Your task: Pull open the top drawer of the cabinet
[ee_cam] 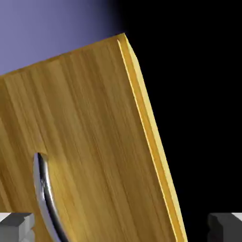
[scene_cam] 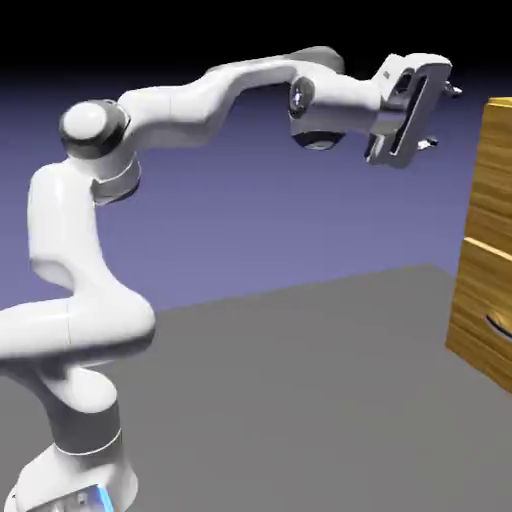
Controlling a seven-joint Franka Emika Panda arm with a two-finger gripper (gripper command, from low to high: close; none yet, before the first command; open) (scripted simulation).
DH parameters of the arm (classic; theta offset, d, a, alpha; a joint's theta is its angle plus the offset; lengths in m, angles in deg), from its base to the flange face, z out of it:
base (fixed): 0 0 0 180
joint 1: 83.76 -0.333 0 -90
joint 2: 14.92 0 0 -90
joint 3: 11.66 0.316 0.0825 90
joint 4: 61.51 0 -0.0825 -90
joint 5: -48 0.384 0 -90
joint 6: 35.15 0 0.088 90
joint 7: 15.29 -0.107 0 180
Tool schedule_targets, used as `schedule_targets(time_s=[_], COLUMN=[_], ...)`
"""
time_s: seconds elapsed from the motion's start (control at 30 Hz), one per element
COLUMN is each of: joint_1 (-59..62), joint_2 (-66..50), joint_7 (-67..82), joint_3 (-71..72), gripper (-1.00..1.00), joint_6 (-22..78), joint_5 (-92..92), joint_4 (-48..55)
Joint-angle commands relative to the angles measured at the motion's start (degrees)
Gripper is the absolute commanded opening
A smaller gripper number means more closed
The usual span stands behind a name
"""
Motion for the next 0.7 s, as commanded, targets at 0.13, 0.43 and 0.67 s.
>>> schedule_targets(time_s=[0.13,0.43,0.67], joint_1=[8.7,24.3,35.5], joint_2=[1.2,3.4,5.0], joint_7=[12.5,34.9,51.1], joint_3=[6.9,19.4,28.4], gripper=[0.0,0.0,0.0], joint_6=[1.3,3.7,5.5], joint_5=[9.9,27.6,40.5], joint_4=[5.2,14.5,21.2])
